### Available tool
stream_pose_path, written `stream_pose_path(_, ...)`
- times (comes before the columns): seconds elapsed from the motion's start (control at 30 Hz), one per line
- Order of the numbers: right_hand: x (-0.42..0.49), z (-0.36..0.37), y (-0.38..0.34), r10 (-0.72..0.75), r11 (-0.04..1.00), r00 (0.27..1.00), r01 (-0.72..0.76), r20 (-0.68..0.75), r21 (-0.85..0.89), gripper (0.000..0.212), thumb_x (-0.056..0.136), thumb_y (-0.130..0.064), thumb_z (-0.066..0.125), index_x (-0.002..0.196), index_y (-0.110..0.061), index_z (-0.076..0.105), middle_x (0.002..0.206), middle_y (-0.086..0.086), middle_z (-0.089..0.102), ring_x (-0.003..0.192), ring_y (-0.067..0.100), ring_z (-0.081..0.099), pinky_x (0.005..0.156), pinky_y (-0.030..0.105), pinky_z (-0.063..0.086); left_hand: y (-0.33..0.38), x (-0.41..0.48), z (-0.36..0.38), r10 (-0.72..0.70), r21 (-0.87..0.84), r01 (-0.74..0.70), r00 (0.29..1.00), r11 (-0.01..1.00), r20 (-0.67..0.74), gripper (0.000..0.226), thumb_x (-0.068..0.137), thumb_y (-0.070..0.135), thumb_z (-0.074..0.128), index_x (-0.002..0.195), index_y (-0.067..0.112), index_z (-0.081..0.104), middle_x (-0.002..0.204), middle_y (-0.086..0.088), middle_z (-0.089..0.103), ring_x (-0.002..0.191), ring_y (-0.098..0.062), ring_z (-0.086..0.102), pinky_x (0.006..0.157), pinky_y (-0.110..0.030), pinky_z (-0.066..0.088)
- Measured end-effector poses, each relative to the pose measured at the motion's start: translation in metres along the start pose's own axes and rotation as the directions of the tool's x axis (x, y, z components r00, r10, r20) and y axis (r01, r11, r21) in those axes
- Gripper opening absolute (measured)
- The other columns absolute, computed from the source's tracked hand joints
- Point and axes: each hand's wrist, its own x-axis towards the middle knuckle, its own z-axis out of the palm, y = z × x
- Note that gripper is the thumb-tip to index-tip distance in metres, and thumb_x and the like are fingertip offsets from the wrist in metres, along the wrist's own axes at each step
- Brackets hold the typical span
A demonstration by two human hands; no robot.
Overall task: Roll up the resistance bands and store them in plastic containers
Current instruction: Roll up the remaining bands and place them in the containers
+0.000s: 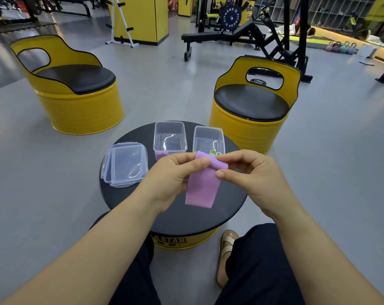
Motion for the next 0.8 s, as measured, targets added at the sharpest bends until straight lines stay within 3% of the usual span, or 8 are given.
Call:
stream_pose_path(0.1,0.005,-0.010,-0.007,0.050,0.987,0.967,-0.010,0.249,-0.161,0.051,0.063,-0.023,0.083,0.110,-0.026,0.063,0.108,-0.006,0.065,0.094,0.016,0.060,0.083,0.036,0.056,0.002,0.001,-0.008,-0.073,-0.026,0.078,0.986,0.997,0.150,0.019,0.083,0.024,0.062,0.086,0.013,0.076,0.091,-0.003,0.071,0.083,-0.015,0.063,0.078,-0.027,0.051)
stream_pose_path(0.17,0.010,-0.015,-0.014,0.107,0.972,0.886,0.003,0.450,-0.237,0.066,0.067,-0.023,0.082,0.126,-0.030,0.053,0.124,-0.015,0.054,0.104,0.015,0.055,0.087,0.042,0.053,0.004,0.001,-0.012,-0.113,-0.053,0.131,0.958,0.990,0.263,0.014,0.082,0.020,0.066,0.083,0.010,0.076,0.085,-0.006,0.071,0.078,-0.015,0.066,0.072,-0.026,0.053)
stream_pose_path(0.3,0.016,-0.016,-0.029,0.137,0.965,0.757,0.044,0.639,-0.260,0.066,0.066,-0.030,0.076,0.127,-0.033,0.052,0.133,-0.018,0.048,0.118,0.021,0.051,0.092,0.051,0.048,0.007,0.001,-0.012,-0.149,-0.109,0.216,0.888,0.970,0.434,0.030,0.063,0.033,0.081,0.080,0.009,0.074,0.081,-0.004,0.070,0.077,-0.014,0.067,0.070,-0.023,0.052)
stream_pose_path(0.47,0.017,-0.011,-0.028,0.063,0.967,0.794,0.102,0.604,-0.234,0.054,0.065,-0.027,0.077,0.116,-0.021,0.061,0.118,0.001,0.059,0.108,0.026,0.055,0.083,0.056,0.048,0.002,0.003,-0.011,-0.117,-0.193,0.221,0.890,0.956,0.440,0.036,0.055,0.038,0.086,0.073,0.010,0.074,0.077,-0.002,0.068,0.075,-0.012,0.065,0.069,-0.022,0.051)
stream_pose_path(0.57,0.014,-0.009,-0.024,0.026,0.978,0.840,0.091,0.542,-0.188,0.051,0.063,-0.029,0.078,0.111,-0.030,0.063,0.110,0.008,0.062,0.098,0.025,0.056,0.074,0.050,0.046,-0.002,0.002,-0.006,-0.090,-0.289,0.223,0.908,0.931,0.409,0.037,0.051,0.039,0.088,0.072,0.011,0.074,0.075,-0.001,0.070,0.072,-0.011,0.067,0.067,-0.021,0.052)
stream_pose_path(0.67,0.013,-0.007,-0.022,-0.009,0.983,0.864,0.101,0.503,-0.156,0.048,0.062,-0.031,0.077,0.108,-0.036,0.065,0.108,0.004,0.064,0.091,0.016,0.057,0.070,0.049,0.045,-0.006,0.001,-0.002,-0.071,-0.362,0.225,0.917,0.905,0.391,0.037,0.050,0.040,0.089,0.072,0.013,0.075,0.072,0.000,0.070,0.067,-0.010,0.067,0.064,-0.020,0.053)
stream_pose_path(0.8,0.012,-0.006,-0.020,-0.062,0.993,0.890,0.099,0.452,-0.058,0.048,0.061,-0.030,0.075,0.106,-0.041,0.067,0.107,-0.009,0.067,0.104,0.030,0.057,0.084,0.059,0.044,-0.007,0.003,0.002,-0.040,-0.402,0.206,0.922,0.892,0.384,0.038,0.054,0.040,0.085,0.079,0.012,0.076,0.082,-0.001,0.072,0.079,-0.010,0.068,0.075,-0.020,0.053)
